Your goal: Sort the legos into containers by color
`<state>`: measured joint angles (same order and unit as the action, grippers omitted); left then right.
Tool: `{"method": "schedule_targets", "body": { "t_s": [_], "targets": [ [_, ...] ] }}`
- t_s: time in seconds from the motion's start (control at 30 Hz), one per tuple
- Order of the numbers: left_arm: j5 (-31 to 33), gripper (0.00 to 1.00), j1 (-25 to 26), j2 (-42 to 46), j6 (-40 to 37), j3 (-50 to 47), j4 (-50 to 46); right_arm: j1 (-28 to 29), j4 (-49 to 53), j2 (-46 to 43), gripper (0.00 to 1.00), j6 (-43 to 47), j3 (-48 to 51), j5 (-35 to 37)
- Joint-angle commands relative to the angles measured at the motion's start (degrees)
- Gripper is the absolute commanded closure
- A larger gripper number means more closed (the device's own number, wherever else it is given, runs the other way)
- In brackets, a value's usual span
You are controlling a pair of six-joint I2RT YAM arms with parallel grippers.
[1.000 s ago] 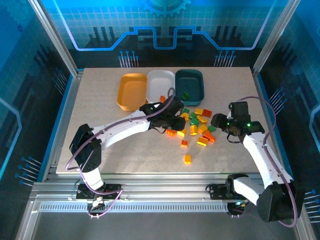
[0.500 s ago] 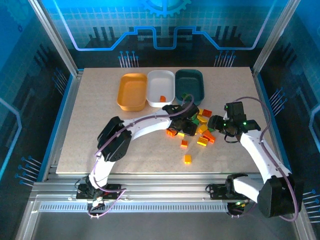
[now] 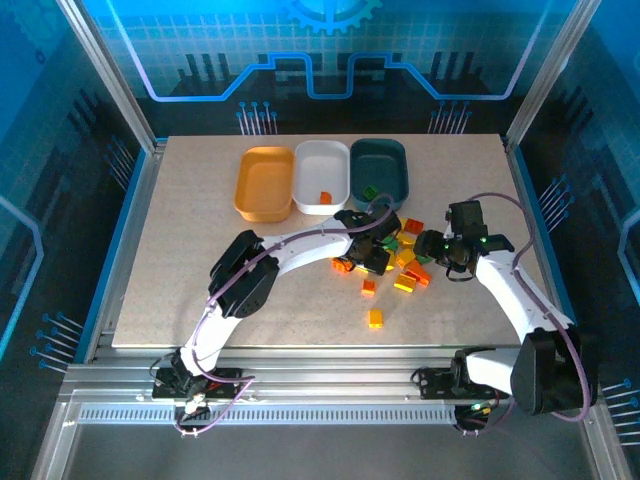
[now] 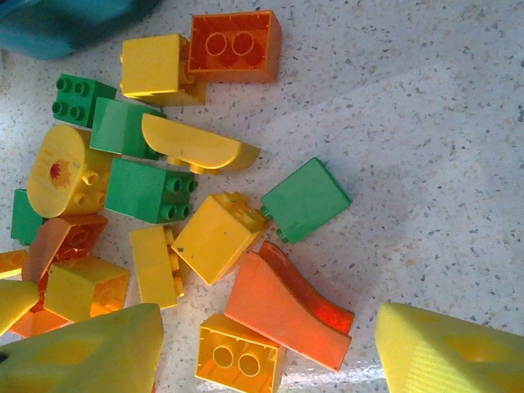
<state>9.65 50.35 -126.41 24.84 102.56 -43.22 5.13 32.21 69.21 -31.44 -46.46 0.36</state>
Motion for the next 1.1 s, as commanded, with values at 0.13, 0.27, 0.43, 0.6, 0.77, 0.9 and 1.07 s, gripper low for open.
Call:
{"method": "schedule_targets", "body": {
  "t_s": [0.13, 0.27, 0.43, 0.6, 0.77, 0.9, 1.07],
  "targets": [
    [-3.15, 0.28, -0.69, -3.03, -1.42, 2.29, -0.26, -0.92, -1.00, 1.18, 0.30, 0.28, 0.05, -0.61],
    [-4.29, 0.23, -0.30, -3.35, -0.98, 2.35, -0.17, -0.93, -1.09, 1.40, 0.30, 0.24, -0.03, -0.62],
    [-2.48, 0.07, -0.33, -2.31, -2.67, 1.86, 1.63, -0.93, -1.22, 1.72, 0.30, 0.15, -0.01, -1.20],
    [-2.58, 0.01, -0.34, 0.32, -4.56, -0.95, 4.99, -0.94, -0.92, 1.43, 0.30, 0.15, -0.03, -1.52],
    [-0.19, 0.05, -0.25, 2.88, -3.33, -4.80, 4.53, -0.95, -0.92, 0.87, 0.30, 0.08, 0.32, -1.32],
    [-0.03, 0.07, 0.13, 5.65, -2.36, -8.87, 6.76, -0.91, -1.10, 1.14, 0.30, -0.11, 0.30, -1.81],
    [-0.18, 0.09, 0.28, 6.13, -2.29, -9.87, 7.39, -0.63, -1.27, 1.32, 0.30, -0.22, 0.38, -1.93]
  ]
}}
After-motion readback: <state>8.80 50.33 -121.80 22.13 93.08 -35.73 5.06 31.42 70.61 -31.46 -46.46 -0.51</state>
